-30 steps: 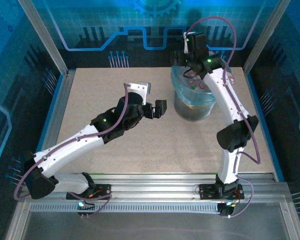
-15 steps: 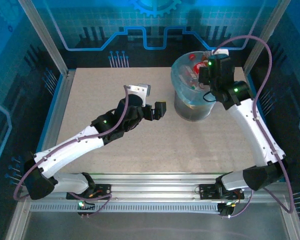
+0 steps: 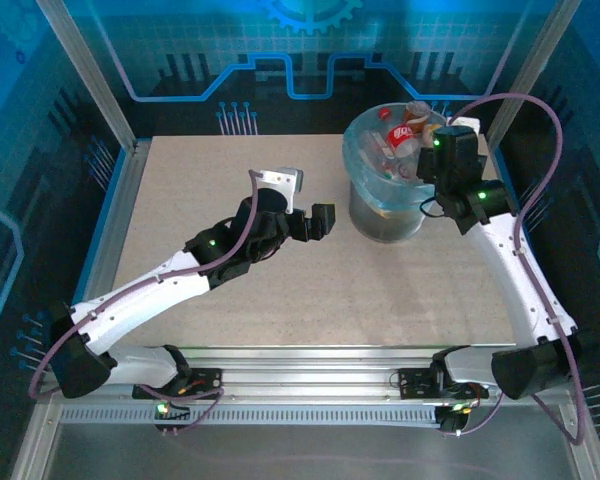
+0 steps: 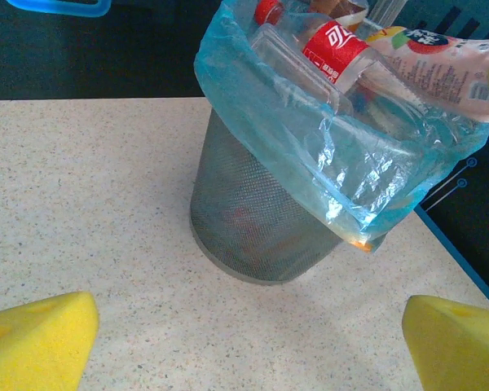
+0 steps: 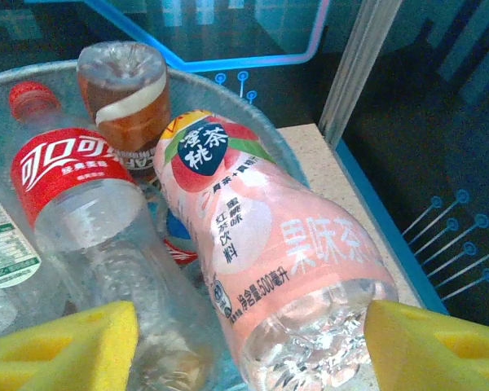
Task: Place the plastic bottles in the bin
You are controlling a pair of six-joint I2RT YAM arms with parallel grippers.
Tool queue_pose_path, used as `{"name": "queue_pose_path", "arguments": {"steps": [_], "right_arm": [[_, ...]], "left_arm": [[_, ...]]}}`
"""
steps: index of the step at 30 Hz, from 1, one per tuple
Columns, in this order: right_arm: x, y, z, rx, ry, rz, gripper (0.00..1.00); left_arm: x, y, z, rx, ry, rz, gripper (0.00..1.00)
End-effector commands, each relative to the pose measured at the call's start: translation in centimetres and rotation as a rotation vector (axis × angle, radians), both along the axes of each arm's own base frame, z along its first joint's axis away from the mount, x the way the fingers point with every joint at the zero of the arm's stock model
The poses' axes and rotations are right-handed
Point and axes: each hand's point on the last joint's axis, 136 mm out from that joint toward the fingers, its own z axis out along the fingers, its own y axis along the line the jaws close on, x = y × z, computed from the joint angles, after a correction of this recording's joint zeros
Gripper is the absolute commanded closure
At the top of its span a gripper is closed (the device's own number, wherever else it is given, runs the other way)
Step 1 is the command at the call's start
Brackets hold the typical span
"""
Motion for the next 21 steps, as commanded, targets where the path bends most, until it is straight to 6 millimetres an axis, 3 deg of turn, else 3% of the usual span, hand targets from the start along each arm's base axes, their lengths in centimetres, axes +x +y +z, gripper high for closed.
{"name": "queue_pose_path", "arguments": {"steps": [1,5,9,13,17,21], "right_arm": [[1.2,1.3,0.4,0.071,-0.024,0.053,0.25],[2.4,2.1,0.1,0.088,-0.011,0.08,0.27],[3.3,2.4,-2.4,0.1,0.057,0.085,0.32],[3.1,2.4,-3.6,0.114,0.09,0.074,0.31],[2.6,2.4,-2.5,0.129,0.063,0.076,0.3],[2.1,2.8,0.6,0.142,0.01,0.101,0.22]], "left_arm": [[-0.2,-0.5,0.0,-0.028,0.007,-0.011,0.03],[-0.1,-0.5,0.1,-0.025,0.002,-0.009,0.03],[-0.2,-0.4,0.1,-0.021,0.002,-0.008,0.03],[-0.4,-0.2,0.2,-0.015,-0.001,-0.008,0.03],[-0.4,0.0,0.8,-0.013,-0.015,-0.007,0.03],[-0.4,0.1,1.3,-0.012,-0.028,-0.009,0.03]]}}
